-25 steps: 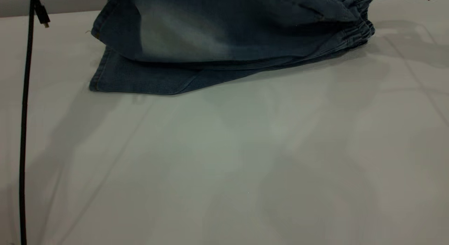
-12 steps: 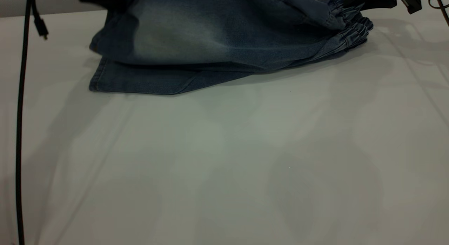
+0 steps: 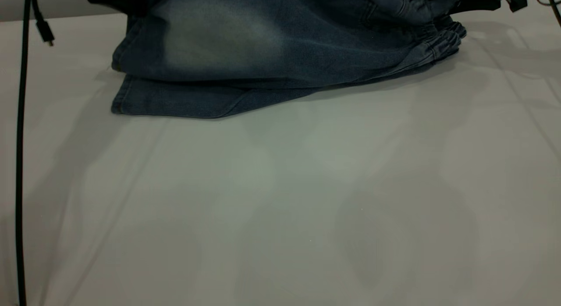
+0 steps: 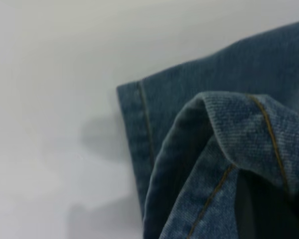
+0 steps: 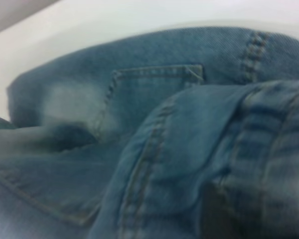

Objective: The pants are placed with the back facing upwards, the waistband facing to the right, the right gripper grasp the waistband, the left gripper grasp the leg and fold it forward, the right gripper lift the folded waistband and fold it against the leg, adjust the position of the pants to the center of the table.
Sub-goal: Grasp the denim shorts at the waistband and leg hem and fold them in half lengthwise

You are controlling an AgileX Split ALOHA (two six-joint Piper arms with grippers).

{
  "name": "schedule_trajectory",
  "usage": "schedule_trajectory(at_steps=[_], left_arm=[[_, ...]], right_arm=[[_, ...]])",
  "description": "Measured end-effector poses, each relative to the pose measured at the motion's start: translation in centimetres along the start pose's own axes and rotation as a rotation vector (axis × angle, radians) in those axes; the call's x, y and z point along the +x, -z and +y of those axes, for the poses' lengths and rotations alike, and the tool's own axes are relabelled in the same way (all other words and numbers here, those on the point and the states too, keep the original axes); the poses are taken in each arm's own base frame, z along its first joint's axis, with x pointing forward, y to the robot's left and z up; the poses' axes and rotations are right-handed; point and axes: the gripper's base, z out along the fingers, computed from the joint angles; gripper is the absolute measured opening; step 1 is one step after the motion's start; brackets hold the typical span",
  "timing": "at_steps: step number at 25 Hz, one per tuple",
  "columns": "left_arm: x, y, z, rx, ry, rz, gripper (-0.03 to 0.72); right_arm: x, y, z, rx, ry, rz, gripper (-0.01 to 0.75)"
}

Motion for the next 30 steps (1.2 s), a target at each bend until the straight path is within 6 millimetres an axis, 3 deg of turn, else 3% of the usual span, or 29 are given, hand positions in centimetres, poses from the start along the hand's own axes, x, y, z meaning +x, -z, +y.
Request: schedule_trajectory(at_steps=[4, 7, 19, 21, 27, 30], left_arm=[[-1.4, 0.6, -0.1, 0.004, -0.005, -0.024, 0.073], [-2.1, 0.9, -0.1, 0.006, -0.008, -0.034, 0.073], [-1.4, -1.7, 0.0, 0.006, -0.039, 0.079, 0.094], [-1.5, -1.7, 0.0, 0.005, -0.040, 0.070, 0.146], [-1.5, -1.7, 0.0, 0.006, -0.038, 0.070, 0.470], [-1.5, -1.6, -0.1, 0.009, -0.034, 0.073, 0.585]], right_arm=[[-1.3, 0.8, 0.6, -0.011, -0.013, -0.031, 0.590], [-2.2, 1.5, 0.9, -0.016, -0.014, -0.058, 0.670], [-2.1, 1.7, 1.4, -0.024, 0.025, 0.000, 0.601], [-2.1, 1.7, 1.4, -0.029, 0.017, 0.006, 0.598], [-1.8, 1.7, 1.6, -0.049, -0.018, 0.033, 0.594], [-1.6, 1.7, 1.7, -0.058, -0.051, 0.054, 0.594]])
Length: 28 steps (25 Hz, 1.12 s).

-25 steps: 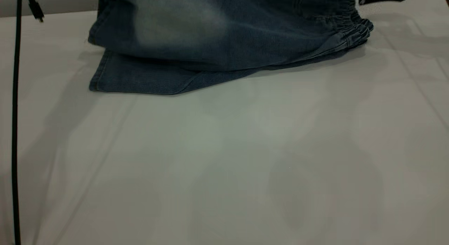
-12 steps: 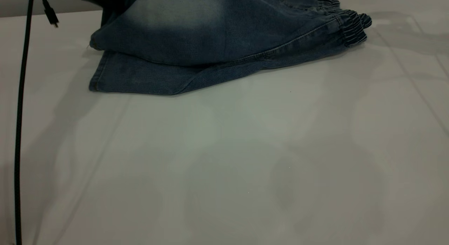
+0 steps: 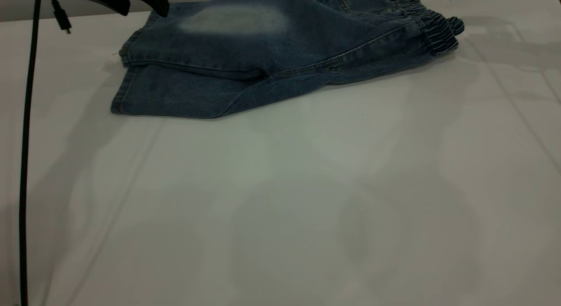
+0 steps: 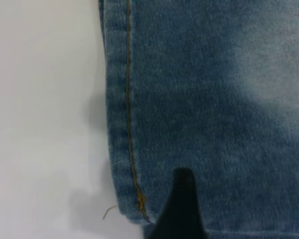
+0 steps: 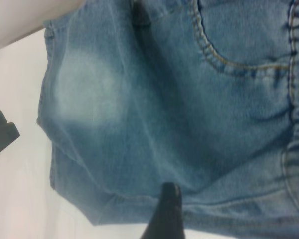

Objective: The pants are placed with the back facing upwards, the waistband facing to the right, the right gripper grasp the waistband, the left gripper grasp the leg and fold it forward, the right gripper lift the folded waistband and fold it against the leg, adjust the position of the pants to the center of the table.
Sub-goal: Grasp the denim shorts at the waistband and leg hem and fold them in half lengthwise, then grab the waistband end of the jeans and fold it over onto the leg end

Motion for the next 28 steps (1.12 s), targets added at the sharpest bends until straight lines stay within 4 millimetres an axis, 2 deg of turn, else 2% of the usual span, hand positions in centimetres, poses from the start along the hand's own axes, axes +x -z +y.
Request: schedule_trajectory(at_steps=[4, 11, 16, 23, 28], left_arm=[[0.0, 0.7, -0.8, 0.014, -0.015, 0.029, 0.618], [-1.3, 3.2, -3.4, 0.040, -0.087, -0.026, 0.565], [-1.0, 3.3, -4.6, 0.057, -0.104, -0.002, 0.561], [-0.9, 3.3, -4.6, 0.061, -0.074, 0.020, 0.560], [-0.5, 3.4, -4.7, 0.067, -0.070, 0.062, 0.560]], right_arm=[[0.5, 0.0, -0.2, 0.017, -0.033, 0.051, 0.594], [1.0, 0.0, -1.0, 0.106, -0.082, 0.102, 0.594], [2.3, -1.3, -3.4, 0.174, -0.132, 0.192, 0.594], [3.5, -4.0, -5.6, 0.056, -0.116, 0.214, 0.594], [2.9, -4.5, -6.2, -0.010, -0.102, 0.119, 0.594]])
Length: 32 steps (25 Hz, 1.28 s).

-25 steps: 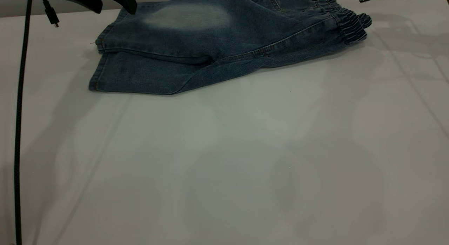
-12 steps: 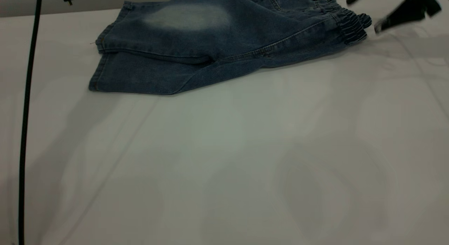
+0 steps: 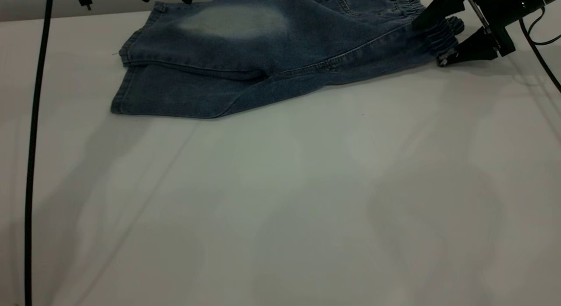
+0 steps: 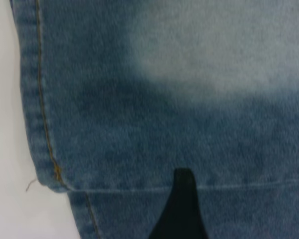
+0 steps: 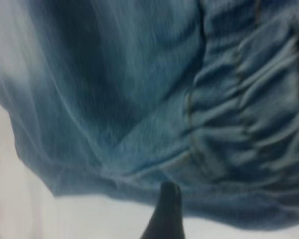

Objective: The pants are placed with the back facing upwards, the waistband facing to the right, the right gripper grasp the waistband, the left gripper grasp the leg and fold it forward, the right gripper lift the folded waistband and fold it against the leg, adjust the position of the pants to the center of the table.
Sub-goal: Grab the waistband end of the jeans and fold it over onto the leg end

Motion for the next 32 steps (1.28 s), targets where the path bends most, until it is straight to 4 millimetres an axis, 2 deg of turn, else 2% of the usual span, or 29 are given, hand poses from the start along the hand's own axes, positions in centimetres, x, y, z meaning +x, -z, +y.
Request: schedule_trajectory(at_steps=[10, 16, 19, 23, 29, 32], left_arm=[[0.0, 0.0, 0.0, 0.003, 0.008, 0.000, 0.560], [-0.1, 0.0, 0.0, 0.001, 0.024, -0.012, 0.560], [-0.1, 0.0, 0.0, 0.001, 0.024, -0.012, 0.560], [-0.1, 0.0, 0.0, 0.000, 0.023, -0.017, 0.560], [-1.1, 0.6, -0.2, 0.004, 0.016, -0.039, 0.560], [-2.4, 1.2, -1.6, 0.017, -0.013, -0.075, 0.560]], right_arm=[[-1.0, 0.3, -0.9, 0.025, -0.007, -0.109, 0.591], [-1.3, 0.3, -0.8, 0.026, 0.049, -0.144, 0.587], [-1.4, 0.3, -0.9, 0.025, 0.048, -0.156, 0.554], [-1.3, 0.2, -1.0, 0.030, 0.051, -0.150, 0.419], [-1.0, 0.0, -0.6, -0.003, 0.079, -0.115, 0.106], [-0.8, 0.0, -0.4, -0.021, 0.080, -0.098, 0.090]])
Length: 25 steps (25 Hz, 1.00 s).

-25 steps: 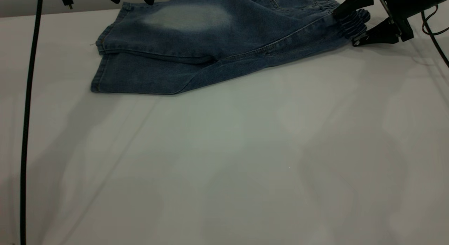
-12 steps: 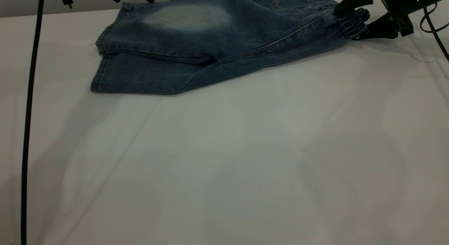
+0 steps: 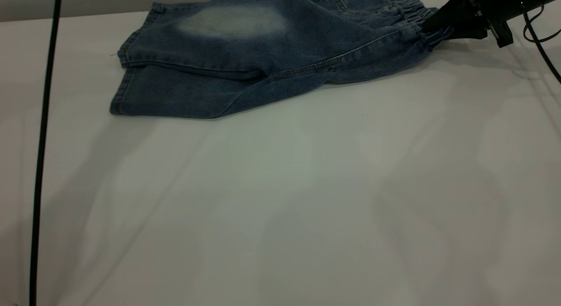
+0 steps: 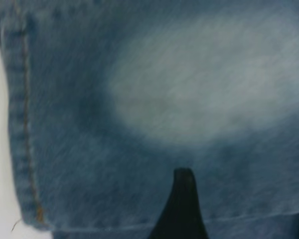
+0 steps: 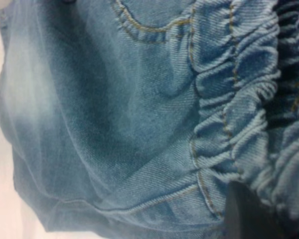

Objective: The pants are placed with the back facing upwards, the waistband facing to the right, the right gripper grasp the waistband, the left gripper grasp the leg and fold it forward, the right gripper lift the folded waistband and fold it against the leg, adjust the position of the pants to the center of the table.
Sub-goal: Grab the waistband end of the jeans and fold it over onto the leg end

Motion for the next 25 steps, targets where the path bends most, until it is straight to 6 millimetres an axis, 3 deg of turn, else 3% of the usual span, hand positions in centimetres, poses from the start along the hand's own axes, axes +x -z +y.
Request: schedule_trajectory(at_steps=[5, 9, 16, 25], left_arm=[[-1.2, -0.8, -3.0, 0.028, -0.077, 0.044, 0.560], [-1.8, -2.9, -4.7, 0.035, -0.103, 0.111, 0.560], [-1.9, -6.8, -4.7, 0.003, -0.116, 0.234, 0.559], [0.9, -12.3, -4.2, -0.017, -0.127, 0.323, 0.559]], right_arm=[[0.2, 0.0, 0.2, -0.019, 0.000, 0.019, 0.090], [0.2, 0.0, 0.2, -0.025, 0.000, 0.025, 0.090], [0.3, 0.1, 0.5, -0.036, 0.000, 0.035, 0.090], [-0.5, 1.4, 2.3, -0.044, 0.049, 0.018, 0.090]])
